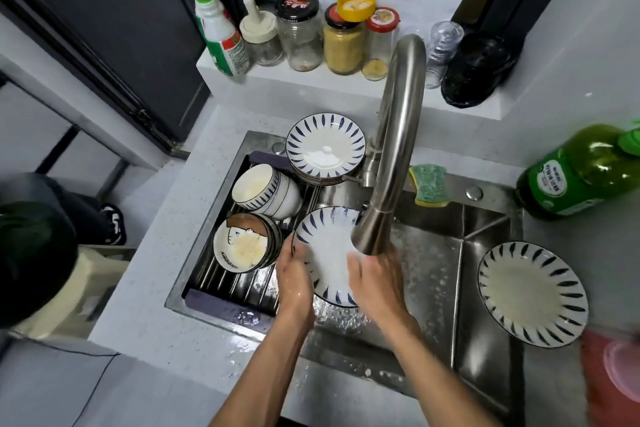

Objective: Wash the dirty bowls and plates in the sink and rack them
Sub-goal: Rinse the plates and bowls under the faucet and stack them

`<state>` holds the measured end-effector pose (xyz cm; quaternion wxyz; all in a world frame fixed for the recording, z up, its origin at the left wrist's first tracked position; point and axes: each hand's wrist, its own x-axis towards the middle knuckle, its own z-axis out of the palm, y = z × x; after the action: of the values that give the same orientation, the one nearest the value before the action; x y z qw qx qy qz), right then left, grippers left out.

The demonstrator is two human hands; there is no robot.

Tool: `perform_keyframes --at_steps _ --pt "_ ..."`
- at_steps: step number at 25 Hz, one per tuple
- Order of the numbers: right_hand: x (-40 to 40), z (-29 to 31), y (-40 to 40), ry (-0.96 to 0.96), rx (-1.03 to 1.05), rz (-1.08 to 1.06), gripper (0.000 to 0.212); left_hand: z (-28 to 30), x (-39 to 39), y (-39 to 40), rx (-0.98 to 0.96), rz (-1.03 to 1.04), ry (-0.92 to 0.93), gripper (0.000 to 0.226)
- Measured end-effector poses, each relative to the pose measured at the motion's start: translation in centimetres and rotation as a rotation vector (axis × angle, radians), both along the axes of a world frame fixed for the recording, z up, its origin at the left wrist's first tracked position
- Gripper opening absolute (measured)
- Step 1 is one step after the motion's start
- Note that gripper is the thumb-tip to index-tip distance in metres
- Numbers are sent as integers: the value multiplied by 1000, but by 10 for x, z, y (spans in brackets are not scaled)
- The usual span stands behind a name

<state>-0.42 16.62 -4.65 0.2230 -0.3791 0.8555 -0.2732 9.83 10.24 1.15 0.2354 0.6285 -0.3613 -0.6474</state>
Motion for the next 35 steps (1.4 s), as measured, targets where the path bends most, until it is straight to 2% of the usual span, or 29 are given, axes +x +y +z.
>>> perform_keyframes --at_steps 1,2,4,6,7,8,10,12,15,16,17,18,20,21,22,23,26,29,31,32,35 --pt "3 4 4 17 1 269 47 0 -1 -6 15 -38 -14 44" --pt "6 10 9 -41 -11 441 60 -6 -1 -11 26 -111 -52 45" --pt "2 6 22 -139 -43 563 66 -21 -5 -26 108 -217 -118 38" --pt "-7 4 38 -50 -108 578 52 -21 -8 -39 205 -248 -133 28" --pt "-8 1 42 -44 -146 524 44 -18 -10 -40 210 -287 -92 28" --pt "-4 1 41 -123 -189 404 34 -13 -15 -37 160 -351 -43 31" --pt "7 2 29 -566 -298 -17 19 -22 -27 -14 -141 -592 -84 41" --pt "10 6 18 -980 -442 -377 23 -37 -29 20 -514 -858 -221 50" --pt "4 7 23 -1365 -539 -614 32 -50 -28 8 -741 -1043 -349 47" --pt "2 8 28 -1468 -577 -644 40 -49 -24 1 -749 -1023 -431 48" --pt "1 7 31 -1527 -592 -680 45 -56 -20 -8 -660 -919 -472 55" --pt "0 5 33 -1569 -602 -707 48 -53 -15 -17 -444 -673 -399 64" --pt "-2 -3 34 -1578 -600 -731 49 -48 -3 -32 96 -194 9 73" --pt "-4 -9 32 -1561 -582 -720 50 -45 2 -36 258 -103 174 73" --pt "-5 -12 31 -1536 -523 -706 50 -36 6 -36 327 -87 253 70" --pt "-6 -15 28 -1501 -413 -692 49 -28 12 -37 313 -93 252 63" --pt "-10 -22 29 -1287 -40 -668 29 10 23 -33 -4 -137 102 48" --pt "-20 -36 51 -1218 -22 -761 22 56 27 -39 -350 -261 -60 47" --pt "-29 -34 68 -1234 -78 -888 18 67 16 -62 -592 -417 -305 40" --pt "-35 -31 79 -1287 -170 -993 23 68 6 -76 -686 -497 -428 37" --pt "-52 -18 112 -1371 -608 -1295 50 48 -21 -113 -842 -701 -559 28"
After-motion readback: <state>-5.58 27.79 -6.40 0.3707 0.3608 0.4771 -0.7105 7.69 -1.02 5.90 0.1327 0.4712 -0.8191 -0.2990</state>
